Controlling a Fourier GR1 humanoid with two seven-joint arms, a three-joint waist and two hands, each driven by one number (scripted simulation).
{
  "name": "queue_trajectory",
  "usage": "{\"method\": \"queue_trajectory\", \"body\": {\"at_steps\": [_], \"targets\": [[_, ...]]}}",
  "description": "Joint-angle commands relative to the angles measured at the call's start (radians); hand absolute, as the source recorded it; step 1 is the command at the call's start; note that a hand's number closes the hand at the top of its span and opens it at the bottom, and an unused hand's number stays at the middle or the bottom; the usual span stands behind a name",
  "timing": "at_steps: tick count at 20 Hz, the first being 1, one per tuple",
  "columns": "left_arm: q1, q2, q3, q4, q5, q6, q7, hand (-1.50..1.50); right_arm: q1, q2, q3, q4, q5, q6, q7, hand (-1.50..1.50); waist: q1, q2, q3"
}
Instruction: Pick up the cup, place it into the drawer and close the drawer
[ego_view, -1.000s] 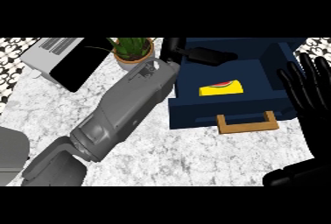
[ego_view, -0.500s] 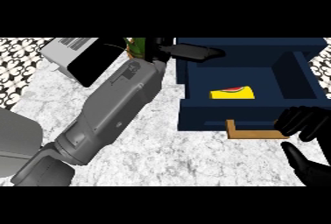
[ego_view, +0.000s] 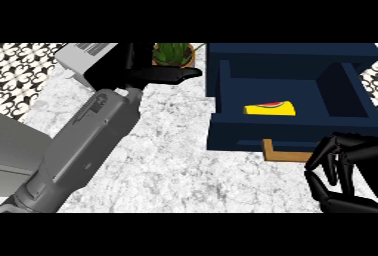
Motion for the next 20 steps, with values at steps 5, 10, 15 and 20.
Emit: {"method": "queue_trajectory", "body": {"at_steps": [5,10,15,20], "targets": [[0.328,0.16,0.04,-0.345,0.025,-0.034,0.064,-1.5,-0.063,-0.002,0.032,0.141,0.172,-0.024,-0.027,1.5,-0.004,0.006,0.0],[0.476,0.206,0.066,-0.42,0.038,-0.109,0.025,-1.5,-0.04,-0.068,0.133,0.142,0.38,0.004,-0.137,1.5,-0.006,0.007,0.0],[0.502,0.304,0.15,-0.432,0.078,-0.204,0.065,-1.5,-0.054,-0.115,0.235,0.276,0.642,-0.067,-0.269,1.5,-0.01,0.01,0.001],[0.65,0.319,0.188,-0.464,0.077,-0.294,0.024,-1.5,-0.175,-0.029,0.293,0.539,0.788,-0.202,-0.328,1.5,-0.007,0.013,0.001]]}}
